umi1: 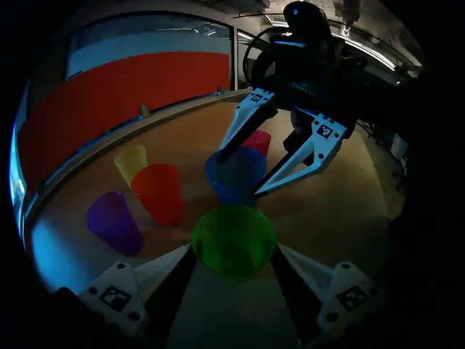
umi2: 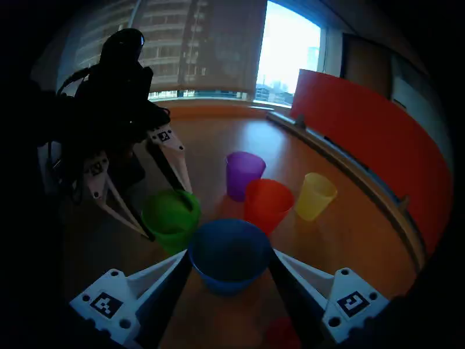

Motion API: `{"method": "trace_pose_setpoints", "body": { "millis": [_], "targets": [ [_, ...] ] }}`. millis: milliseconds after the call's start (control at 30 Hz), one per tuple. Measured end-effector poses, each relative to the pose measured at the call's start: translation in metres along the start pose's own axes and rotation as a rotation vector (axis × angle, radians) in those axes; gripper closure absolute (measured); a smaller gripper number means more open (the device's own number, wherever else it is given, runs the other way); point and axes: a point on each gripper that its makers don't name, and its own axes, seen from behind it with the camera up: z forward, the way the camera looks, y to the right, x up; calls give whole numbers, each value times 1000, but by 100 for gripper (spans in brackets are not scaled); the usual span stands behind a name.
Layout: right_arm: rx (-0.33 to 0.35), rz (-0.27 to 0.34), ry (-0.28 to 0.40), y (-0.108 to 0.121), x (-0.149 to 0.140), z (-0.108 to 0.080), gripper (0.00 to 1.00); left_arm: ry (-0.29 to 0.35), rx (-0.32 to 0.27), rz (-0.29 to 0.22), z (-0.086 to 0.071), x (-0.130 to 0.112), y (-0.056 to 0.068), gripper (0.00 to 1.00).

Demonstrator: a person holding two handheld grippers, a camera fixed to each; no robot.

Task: Pour water

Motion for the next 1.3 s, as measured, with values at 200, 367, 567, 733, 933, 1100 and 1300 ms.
{"method": "trace_pose_setpoints", "body": {
  "millis": [200,367,567,733,933,1100,1300],
  "targets": [
    [6,10,-5,-3,-5,2,7,1,-5,-7,-1,0,0,15],
    [7,11,-14,-4,-11,5,7,2,-4,-4,-1,-1,0,15],
    [12,12,-16,-5,-14,6,7,2,-3,-2,-2,-1,0,15],
    [10,16,-18,-4,-16,6,7,-8,-4,-1,-1,-4,0,15],
    [6,25,-27,-3,-21,5,7,-43,-3,18,3,-17,0,15],
    [8,22,-51,-4,-29,5,6,-39,-4,12,2,-15,0,16],
    [7,18,-53,-6,-30,4,3,-44,-2,16,-1,-15,-1,15]
  ]
}}
